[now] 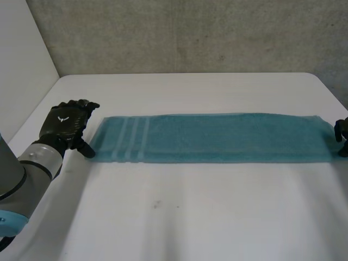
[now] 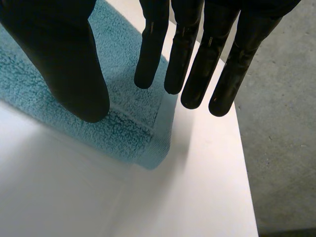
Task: Fold the laundry
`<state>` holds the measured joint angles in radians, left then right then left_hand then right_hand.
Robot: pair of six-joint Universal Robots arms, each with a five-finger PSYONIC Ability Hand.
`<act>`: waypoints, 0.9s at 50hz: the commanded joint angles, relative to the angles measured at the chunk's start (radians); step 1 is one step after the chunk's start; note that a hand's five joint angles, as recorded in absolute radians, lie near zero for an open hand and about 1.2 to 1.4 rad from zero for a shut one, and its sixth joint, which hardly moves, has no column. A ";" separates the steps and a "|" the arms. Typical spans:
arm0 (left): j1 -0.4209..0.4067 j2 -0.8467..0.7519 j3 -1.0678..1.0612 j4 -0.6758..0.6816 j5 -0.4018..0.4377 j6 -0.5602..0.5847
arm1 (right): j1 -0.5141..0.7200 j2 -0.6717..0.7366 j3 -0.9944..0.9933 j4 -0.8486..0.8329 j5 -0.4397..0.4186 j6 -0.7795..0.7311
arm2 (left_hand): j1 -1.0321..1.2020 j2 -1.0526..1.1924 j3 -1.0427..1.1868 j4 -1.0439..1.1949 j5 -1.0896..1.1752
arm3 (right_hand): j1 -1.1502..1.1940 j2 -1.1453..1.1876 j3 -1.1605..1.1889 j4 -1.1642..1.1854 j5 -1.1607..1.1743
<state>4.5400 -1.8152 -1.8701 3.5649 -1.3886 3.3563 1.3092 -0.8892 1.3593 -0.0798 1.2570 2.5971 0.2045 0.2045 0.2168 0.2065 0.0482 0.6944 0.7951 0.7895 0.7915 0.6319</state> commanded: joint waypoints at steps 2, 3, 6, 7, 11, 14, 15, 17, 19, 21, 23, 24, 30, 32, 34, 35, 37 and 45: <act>0.001 0.000 -0.001 0.000 0.000 0.000 | -0.001 0.032 -0.012 -0.006 0.009 -0.005 | 0.000 0.000 -0.012 -0.002 -0.018 | 0.204 0.103 0.109 0.107 0.092; -0.001 0.000 -0.001 0.000 0.000 0.000 | -0.001 0.032 -0.014 -0.006 0.010 -0.005 | 0.000 0.000 -0.012 -0.002 -0.018 | 0.204 0.103 0.109 0.107 0.092; 0.001 0.000 -0.001 0.000 0.000 -0.002 | -0.001 0.038 -0.022 -0.005 0.010 -0.006 | 0.000 0.000 -0.012 -0.002 -0.018 | 0.282 0.182 0.187 0.185 0.170; -0.001 0.000 -0.001 0.000 0.000 0.000 | -0.001 0.039 -0.023 -0.006 0.012 -0.005 | 0.000 0.000 -0.012 -0.002 -0.018 | 0.353 0.252 0.258 0.256 0.241; -0.001 0.002 -0.001 0.000 -0.001 -0.002 | -0.001 0.044 -0.032 -0.008 0.021 -0.003 | 0.000 0.000 -0.012 -0.002 -0.018 | 0.702 0.601 0.607 0.605 0.590; -0.001 0.004 -0.001 0.000 -0.001 0.000 | -0.002 0.046 -0.051 -0.005 0.041 0.000 | 0.000 0.000 -0.012 -0.002 -0.018 | 0.702 0.601 0.607 0.605 0.590; -0.001 0.005 -0.001 0.000 -0.001 0.000 | -0.004 0.046 -0.057 -0.003 0.053 0.000 | 0.000 0.000 -0.012 -0.002 -0.018 | 0.702 0.601 0.607 0.605 0.590; -0.001 0.005 -0.001 -0.001 -0.003 0.000 | -0.008 0.050 -0.077 -0.005 0.099 -0.002 | 0.000 0.000 -0.012 -0.002 -0.018 | 0.702 0.601 0.607 0.605 0.590; -0.001 0.005 -0.001 -0.002 -0.003 -0.002 | -0.019 0.056 -0.095 -0.005 0.139 -0.009 | 0.000 0.000 -0.012 -0.002 -0.018 | 0.702 0.601 0.607 0.605 0.590; -0.001 0.007 -0.001 -0.002 -0.003 -0.002 | -0.062 0.082 -0.147 0.003 0.217 -0.052 | 0.000 0.000 -0.012 -0.002 -0.018 | 0.702 0.601 0.607 0.605 0.590; -0.001 0.008 -0.001 -0.002 -0.003 -0.002 | -0.093 0.082 -0.176 0.002 0.263 -0.104 | 0.000 0.000 -0.012 -0.002 -0.018 | 0.702 0.601 0.607 0.605 0.590; -0.001 0.010 -0.001 -0.002 -0.003 0.000 | -0.096 0.081 -0.184 0.002 0.275 -0.123 | 0.000 0.000 -0.012 -0.002 -0.018 | 0.702 0.601 0.607 0.605 0.590; -0.001 0.010 -0.001 -0.002 -0.003 0.000 | -0.058 0.040 -0.216 -0.001 0.286 -0.160 | 0.000 0.000 -0.012 -0.002 -0.018 | 0.702 0.601 0.607 0.605 0.590; -0.001 0.011 -0.001 -0.002 -0.003 0.000 | -0.010 0.015 -0.221 -0.001 0.286 -0.138 | 0.000 0.000 -0.012 -0.002 -0.018 | 0.702 0.601 0.607 0.605 0.590; 0.001 0.010 0.000 0.000 -0.003 0.000 | 0.048 -0.007 -0.224 -0.001 0.283 -0.114 | 0.000 0.000 -0.012 -0.002 -0.018 | 0.702 0.601 0.607 0.605 0.590; 0.001 0.010 0.000 0.000 -0.003 0.000 | 0.082 -0.014 -0.227 -0.004 0.280 -0.103 | 0.000 0.000 -0.012 -0.002 -0.018 | 0.702 0.601 0.607 0.605 0.590; 0.001 0.011 0.000 0.000 -0.003 0.000 | 0.189 -0.033 -0.242 -0.009 0.274 -0.088 | 0.000 0.000 -0.012 -0.002 -0.018 | 0.702 0.601 0.607 0.605 0.590; 0.001 0.011 -0.001 -0.002 -0.006 0.000 | 0.447 -0.040 -0.287 -0.006 0.301 -0.035 | 0.000 0.000 -0.012 -0.002 -0.018 | 0.482 0.381 0.387 0.385 0.370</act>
<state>4.5405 -1.8047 -1.8700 3.5649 -1.3916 3.3564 1.5709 -0.9242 1.0932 -0.0829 1.5415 2.5121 0.2045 0.2045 0.2168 0.2065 0.0482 0.9934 1.1791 1.1870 1.1929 0.9924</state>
